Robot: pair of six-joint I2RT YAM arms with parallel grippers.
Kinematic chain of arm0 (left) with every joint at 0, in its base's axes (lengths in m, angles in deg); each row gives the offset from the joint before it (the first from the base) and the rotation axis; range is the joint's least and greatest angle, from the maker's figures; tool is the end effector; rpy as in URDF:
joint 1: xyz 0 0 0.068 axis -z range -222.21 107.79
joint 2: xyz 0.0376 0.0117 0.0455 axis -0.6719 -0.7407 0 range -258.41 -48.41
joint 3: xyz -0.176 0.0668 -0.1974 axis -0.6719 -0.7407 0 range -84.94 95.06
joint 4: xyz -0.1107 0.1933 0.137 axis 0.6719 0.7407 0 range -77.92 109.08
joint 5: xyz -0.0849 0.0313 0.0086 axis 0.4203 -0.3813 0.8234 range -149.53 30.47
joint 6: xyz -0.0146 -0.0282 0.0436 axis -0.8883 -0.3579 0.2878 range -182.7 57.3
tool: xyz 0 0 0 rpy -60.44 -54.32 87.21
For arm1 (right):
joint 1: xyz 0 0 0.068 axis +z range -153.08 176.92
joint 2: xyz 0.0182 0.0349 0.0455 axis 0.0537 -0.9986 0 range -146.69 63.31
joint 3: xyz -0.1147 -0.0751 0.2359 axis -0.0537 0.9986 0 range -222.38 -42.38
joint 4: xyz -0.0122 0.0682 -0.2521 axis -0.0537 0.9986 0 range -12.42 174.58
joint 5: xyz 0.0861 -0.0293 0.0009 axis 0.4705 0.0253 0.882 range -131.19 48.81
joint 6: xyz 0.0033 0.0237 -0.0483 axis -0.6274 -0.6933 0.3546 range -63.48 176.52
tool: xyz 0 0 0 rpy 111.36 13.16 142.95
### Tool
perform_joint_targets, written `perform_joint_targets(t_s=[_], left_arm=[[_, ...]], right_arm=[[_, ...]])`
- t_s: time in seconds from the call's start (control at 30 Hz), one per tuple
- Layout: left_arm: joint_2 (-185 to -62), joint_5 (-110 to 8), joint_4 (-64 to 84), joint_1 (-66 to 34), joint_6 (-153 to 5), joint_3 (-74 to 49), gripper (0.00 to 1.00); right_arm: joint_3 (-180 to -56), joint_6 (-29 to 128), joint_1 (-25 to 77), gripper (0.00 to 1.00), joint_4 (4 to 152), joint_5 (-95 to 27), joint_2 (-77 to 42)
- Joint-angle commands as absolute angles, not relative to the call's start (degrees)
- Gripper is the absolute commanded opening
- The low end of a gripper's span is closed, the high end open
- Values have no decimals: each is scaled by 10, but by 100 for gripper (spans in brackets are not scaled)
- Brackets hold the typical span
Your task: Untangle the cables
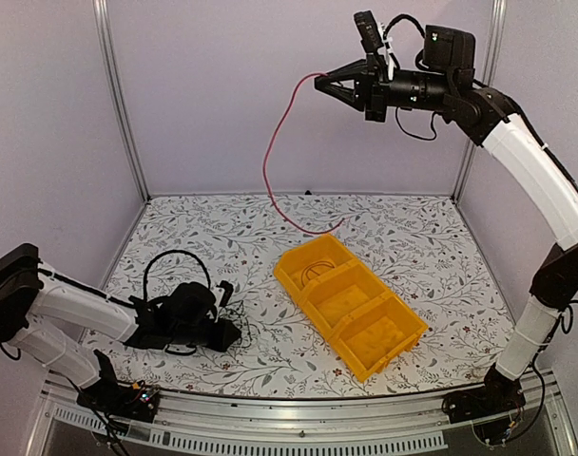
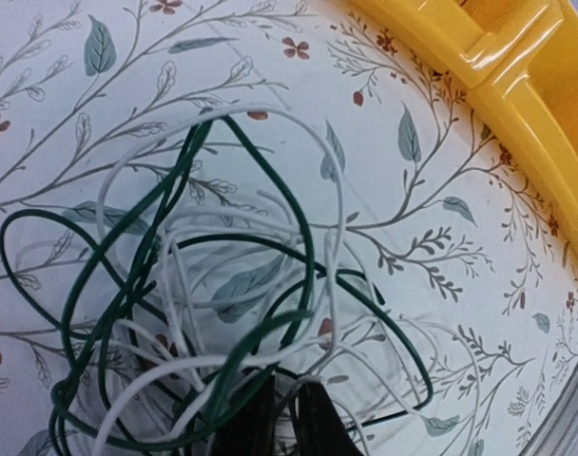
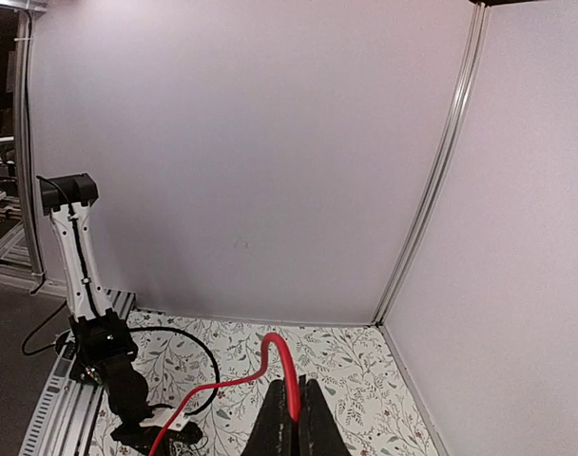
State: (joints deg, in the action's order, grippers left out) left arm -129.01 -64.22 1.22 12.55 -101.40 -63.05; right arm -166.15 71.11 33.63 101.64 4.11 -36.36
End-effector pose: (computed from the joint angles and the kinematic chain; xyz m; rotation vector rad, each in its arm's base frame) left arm 0.1345 -0.1853 0.1145 0.3111 2.4884 -0.6330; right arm 0.2756 0.2370 0.5287 -1.2298 1.0952 0.9139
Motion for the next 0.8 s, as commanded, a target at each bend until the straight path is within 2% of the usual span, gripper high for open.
perform_joint_targets(t_s=[0.0, 0.13, 0.3, 0.77], left_arm=[[-1263, -661, 47, 135, -1015, -592, 11], [-1249, -687, 110, 136, -1011, -547, 22], [-1234, -694, 162, 138, -1016, -515, 30], [-1147, -767, 215, 138, -1046, -497, 34]], right_arm=[[-1626, 716, 313, 0, 1015, 20, -360], [-1587, 758, 296, 0, 1018, 5, -355], [-1547, 794, 286, 0, 1012, -7, -357], [-1447, 834, 265, 0, 1011, -19, -390]])
